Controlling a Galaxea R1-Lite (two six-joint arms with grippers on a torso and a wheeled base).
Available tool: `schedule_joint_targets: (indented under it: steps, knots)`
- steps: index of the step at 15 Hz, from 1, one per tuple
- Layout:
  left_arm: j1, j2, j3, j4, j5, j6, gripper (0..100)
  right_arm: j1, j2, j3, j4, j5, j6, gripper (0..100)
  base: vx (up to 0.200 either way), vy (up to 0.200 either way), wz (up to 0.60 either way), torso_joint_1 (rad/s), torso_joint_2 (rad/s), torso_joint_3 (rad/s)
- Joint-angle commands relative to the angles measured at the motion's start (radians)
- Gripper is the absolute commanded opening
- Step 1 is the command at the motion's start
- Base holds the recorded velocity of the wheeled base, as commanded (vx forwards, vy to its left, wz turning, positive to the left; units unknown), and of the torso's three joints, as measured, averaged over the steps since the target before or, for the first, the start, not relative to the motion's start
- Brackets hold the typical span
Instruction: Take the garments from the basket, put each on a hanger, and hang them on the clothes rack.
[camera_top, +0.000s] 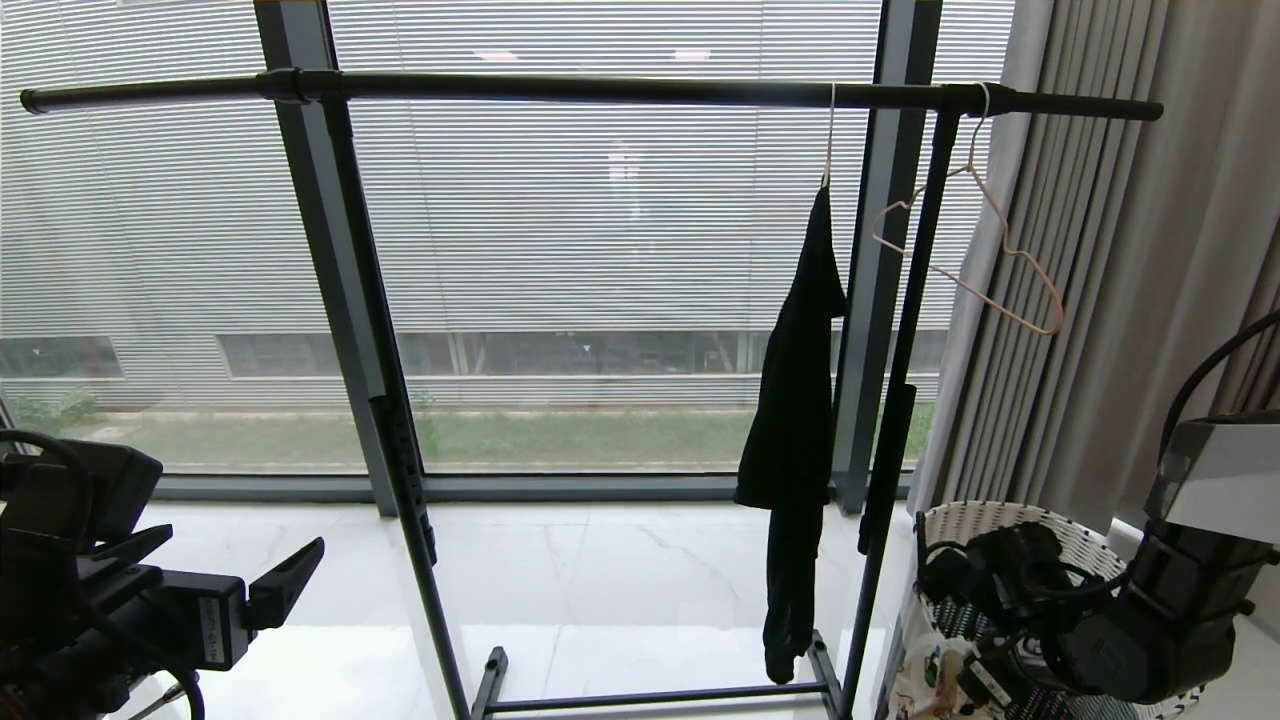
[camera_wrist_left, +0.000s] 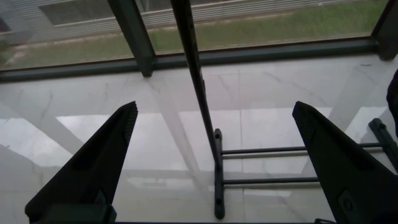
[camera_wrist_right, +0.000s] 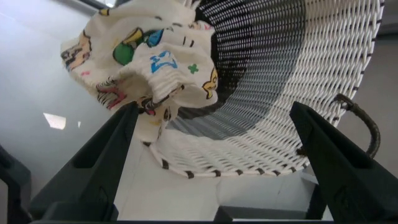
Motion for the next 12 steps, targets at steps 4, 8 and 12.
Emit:
schedule_joint_targets:
  steps: [4,8,12]
  knots:
    - [0.0,0.013,0.0,0.0,0.0,0.0,100,-0.002,0.024,-0.011,-0.023,0.064,0.0,100,0.0,0.0,0.0,0.0,0.0,0.0]
    - [0.0,0.013,0.0,0.0,0.0,0.0,100,-0.002,0.024,-0.021,-0.026,0.094,-0.006,100,0.0,0.0,0.0,0.0,0.0,0.0]
    - [0.0,0.013,-0.001,0.0,0.0,0.0,100,-0.001,0.009,-0.039,-0.023,0.157,-0.035,100,0.0,0.0,0.0,0.0,0.0,0.0]
